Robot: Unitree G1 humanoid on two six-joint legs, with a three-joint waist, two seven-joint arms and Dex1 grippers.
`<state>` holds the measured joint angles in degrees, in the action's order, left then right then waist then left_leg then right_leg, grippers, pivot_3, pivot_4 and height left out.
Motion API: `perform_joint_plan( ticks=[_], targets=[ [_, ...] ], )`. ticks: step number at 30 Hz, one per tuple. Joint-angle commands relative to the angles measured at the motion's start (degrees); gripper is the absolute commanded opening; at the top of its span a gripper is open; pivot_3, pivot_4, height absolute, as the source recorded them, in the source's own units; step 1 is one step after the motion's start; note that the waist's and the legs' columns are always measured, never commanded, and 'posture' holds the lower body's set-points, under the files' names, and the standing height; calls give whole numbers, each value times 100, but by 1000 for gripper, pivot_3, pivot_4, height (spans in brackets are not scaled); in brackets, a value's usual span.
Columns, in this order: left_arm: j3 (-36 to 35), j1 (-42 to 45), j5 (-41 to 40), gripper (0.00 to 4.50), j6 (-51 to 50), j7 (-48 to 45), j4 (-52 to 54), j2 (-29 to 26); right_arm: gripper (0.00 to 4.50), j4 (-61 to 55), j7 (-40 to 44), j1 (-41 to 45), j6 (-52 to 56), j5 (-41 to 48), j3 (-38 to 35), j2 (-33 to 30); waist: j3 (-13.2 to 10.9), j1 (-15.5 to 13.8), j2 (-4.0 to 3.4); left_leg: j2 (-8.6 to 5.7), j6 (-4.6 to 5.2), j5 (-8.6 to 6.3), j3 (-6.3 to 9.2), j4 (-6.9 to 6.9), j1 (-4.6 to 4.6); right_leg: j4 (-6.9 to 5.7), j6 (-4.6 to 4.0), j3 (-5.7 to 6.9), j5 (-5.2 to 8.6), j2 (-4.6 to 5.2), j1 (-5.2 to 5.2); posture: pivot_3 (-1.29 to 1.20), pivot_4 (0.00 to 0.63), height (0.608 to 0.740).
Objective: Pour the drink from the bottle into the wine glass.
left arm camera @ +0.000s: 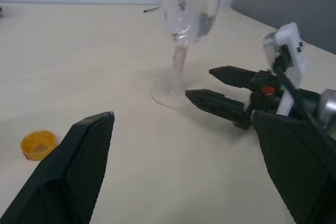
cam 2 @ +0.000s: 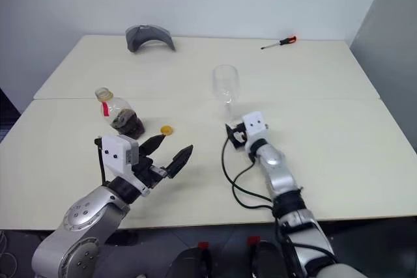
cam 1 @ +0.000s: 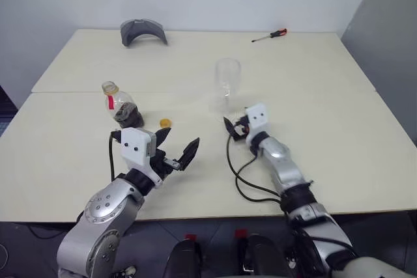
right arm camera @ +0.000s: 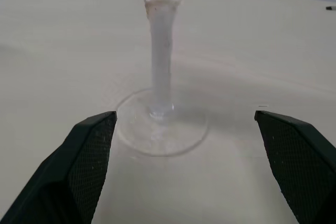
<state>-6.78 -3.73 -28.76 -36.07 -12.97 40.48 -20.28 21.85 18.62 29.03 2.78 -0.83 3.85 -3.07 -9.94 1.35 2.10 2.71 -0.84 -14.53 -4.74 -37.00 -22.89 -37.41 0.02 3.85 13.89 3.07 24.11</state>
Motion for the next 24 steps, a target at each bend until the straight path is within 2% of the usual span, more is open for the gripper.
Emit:
perform_joint_plan(
  ticks=[1, 4, 11, 15, 24],
  targets=[
    [9, 123, 343, 4500, 221, 270, -142, 122, 4488, -1413, 339, -399, 689, 209, 67, -294, 0, -4, 0, 0, 0, 0, 1, 0, 0, -2, 0, 1, 0, 0, 0, 0, 150, 740],
    [-13, 256, 697, 4500, 373, 585, -477, 308, 4488, -2551, 829, -965, 1315, 485, 158, -733, 0, 1, 0, 0, 1, 0, -1, -2, 5, -13, 1, -2, 1, -2, 2, 0, 150, 740],
    [-42, 467, 1715, 4500, 1098, 1319, -1396, 703, 4488, -4375, 2388, -1763, 2215, 2135, 78, -1633, 0, -18, 2, 0, 2, 0, 3, -5, 10, -22, 2, 1, 2, -8, 2, 0, 150, 740],
    [-177, 420, 2041, 4500, 1440, 1538, -1539, 811, 4488, -4801, 2673, -1706, 2484, 2766, -31, -1906, -2, -24, 10, 0, 4, -1, 4, -8, 8, -21, 2, 1, 1, -7, 1, 0, 150, 740],
    [-626, 494, 2147, 4500, 1894, 1652, -1868, 924, 4488, -4841, 2864, -1446, 2269, 2879, 102, -2084, -1, -106, 13, -2, 4, -1, 4, -7, 6, -20, 2, 3, 2, -7, 2, 0, 150, 740]
  ],
)
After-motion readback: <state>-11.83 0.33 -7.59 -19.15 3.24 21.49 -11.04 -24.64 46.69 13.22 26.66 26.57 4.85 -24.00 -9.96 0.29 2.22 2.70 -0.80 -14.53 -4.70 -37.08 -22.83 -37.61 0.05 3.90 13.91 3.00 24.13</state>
